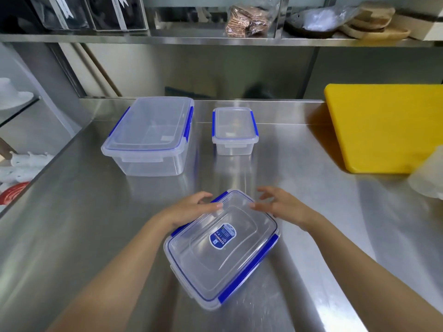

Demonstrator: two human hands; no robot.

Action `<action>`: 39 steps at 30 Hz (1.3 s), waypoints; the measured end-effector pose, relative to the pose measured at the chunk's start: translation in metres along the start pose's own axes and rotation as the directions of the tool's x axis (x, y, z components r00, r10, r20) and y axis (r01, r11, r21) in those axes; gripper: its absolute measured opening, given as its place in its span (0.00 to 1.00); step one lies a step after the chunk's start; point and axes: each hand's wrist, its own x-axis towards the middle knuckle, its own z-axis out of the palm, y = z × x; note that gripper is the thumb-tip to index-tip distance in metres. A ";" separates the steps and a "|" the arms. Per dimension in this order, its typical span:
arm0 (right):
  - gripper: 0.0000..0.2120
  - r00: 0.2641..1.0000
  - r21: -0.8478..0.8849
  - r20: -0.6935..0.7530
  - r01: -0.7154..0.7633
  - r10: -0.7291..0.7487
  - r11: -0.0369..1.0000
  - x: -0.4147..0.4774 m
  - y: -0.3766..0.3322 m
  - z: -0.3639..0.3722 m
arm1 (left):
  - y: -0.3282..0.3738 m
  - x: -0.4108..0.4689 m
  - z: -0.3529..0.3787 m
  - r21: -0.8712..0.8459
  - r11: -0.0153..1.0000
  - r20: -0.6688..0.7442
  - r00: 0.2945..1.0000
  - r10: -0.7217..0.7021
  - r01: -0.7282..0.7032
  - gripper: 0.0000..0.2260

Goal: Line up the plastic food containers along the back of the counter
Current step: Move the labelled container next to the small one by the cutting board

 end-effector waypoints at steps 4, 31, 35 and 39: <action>0.24 0.993 -0.092 0.115 0.002 0.008 0.996 -0.006 0.005 0.008 | -0.006 -0.005 0.011 -0.062 0.998 0.003 1.000 0.004 -0.004 0.17; 0.34 0.977 0.058 0.157 -0.156 0.145 0.986 -0.024 0.043 -0.041 | 0.003 0.008 0.095 -0.482 0.861 -0.310 0.951 0.006 -0.162 0.13; 0.36 0.988 0.072 -0.030 -0.152 0.155 0.986 -0.012 0.051 -0.057 | 0.026 0.041 0.109 -0.187 0.939 -0.560 0.817 0.139 -0.288 0.08; 0.27 0.957 0.065 -0.253 -0.126 0.139 0.990 0.005 0.063 -0.077 | 0.055 0.072 0.115 0.030 0.956 -0.288 0.914 0.287 -0.291 0.37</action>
